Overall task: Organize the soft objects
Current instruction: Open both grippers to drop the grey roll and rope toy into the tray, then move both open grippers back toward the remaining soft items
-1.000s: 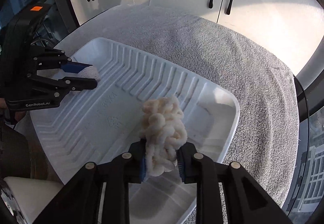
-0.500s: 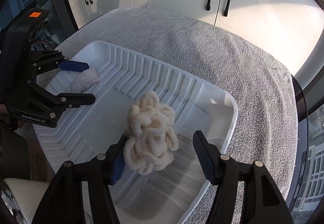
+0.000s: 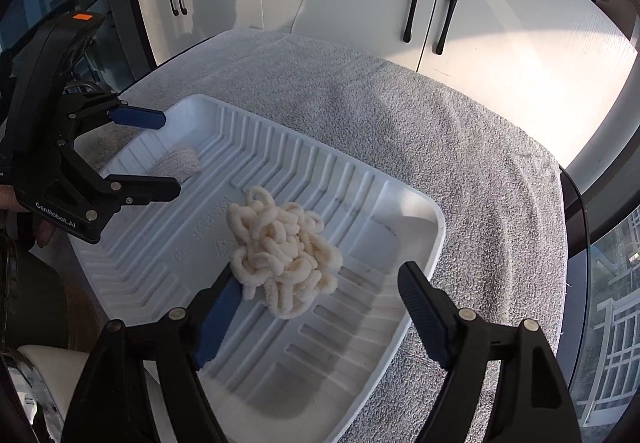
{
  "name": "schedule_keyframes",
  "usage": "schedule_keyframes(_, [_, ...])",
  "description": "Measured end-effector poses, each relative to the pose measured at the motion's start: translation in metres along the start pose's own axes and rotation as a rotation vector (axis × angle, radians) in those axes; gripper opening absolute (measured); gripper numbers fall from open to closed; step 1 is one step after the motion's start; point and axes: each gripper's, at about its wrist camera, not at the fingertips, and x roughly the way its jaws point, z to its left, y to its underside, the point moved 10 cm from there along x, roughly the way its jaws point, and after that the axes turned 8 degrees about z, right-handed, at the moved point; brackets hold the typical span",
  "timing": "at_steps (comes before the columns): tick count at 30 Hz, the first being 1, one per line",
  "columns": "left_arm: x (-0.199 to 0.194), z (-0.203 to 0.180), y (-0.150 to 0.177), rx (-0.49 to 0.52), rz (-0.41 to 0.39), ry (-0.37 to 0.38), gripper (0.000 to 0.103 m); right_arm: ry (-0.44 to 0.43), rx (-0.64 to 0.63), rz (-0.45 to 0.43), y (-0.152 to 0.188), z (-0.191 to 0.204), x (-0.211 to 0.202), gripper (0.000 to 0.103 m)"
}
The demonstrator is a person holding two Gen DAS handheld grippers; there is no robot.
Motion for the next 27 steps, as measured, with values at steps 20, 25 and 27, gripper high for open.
schedule_keyframes(20, [-0.072,0.025,0.012,-0.068,-0.114,-0.046,0.103,0.031,0.092,-0.115,0.007,-0.014,-0.077,0.081])
schedule_keyframes(25, [-0.109,0.016,0.014,-0.046,-0.188,-0.073,0.103,0.038,0.084,-0.169,0.004,-0.001,-0.113,0.081])
schedule_keyframes(27, [-0.126,0.011,0.015,-0.039,-0.225,-0.082,0.103,0.038,0.081,-0.194,0.005,0.006,-0.129,0.081])
